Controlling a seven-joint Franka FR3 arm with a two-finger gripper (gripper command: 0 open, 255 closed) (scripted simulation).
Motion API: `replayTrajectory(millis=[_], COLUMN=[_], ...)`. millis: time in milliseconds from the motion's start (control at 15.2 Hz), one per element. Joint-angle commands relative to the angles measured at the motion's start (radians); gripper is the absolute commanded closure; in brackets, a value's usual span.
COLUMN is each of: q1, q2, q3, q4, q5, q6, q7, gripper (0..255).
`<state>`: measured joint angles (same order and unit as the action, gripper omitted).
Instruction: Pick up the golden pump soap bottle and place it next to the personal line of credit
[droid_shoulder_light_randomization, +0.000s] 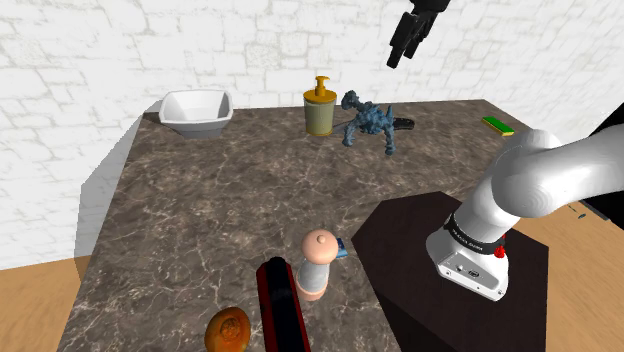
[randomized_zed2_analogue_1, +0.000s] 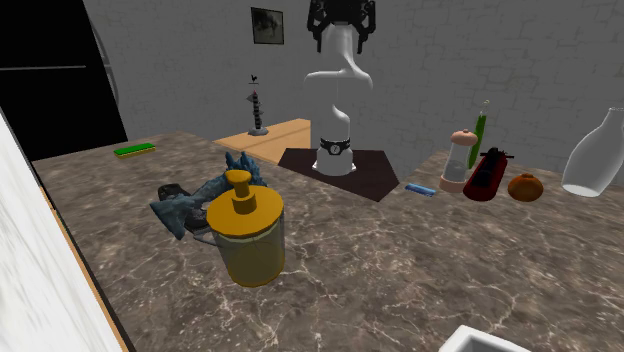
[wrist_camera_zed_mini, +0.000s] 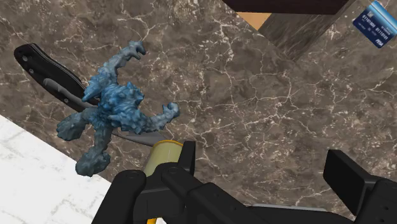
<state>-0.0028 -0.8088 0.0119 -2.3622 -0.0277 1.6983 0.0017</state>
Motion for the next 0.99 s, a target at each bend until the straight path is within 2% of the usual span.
replayTrajectory(millis=[0,462,924], q1=[0.000,-0.003,0.002], q2=[0.000,0.254,0.533], q3=[0.000,-0.101,-0.184], q4=[0.000,0.095,0.257], q5=[0.000,-0.024,-0.001], q6=[0.000,0.124,0.200], q7=[0.000,-0.142,-0.289], gripper=[0,0,0])
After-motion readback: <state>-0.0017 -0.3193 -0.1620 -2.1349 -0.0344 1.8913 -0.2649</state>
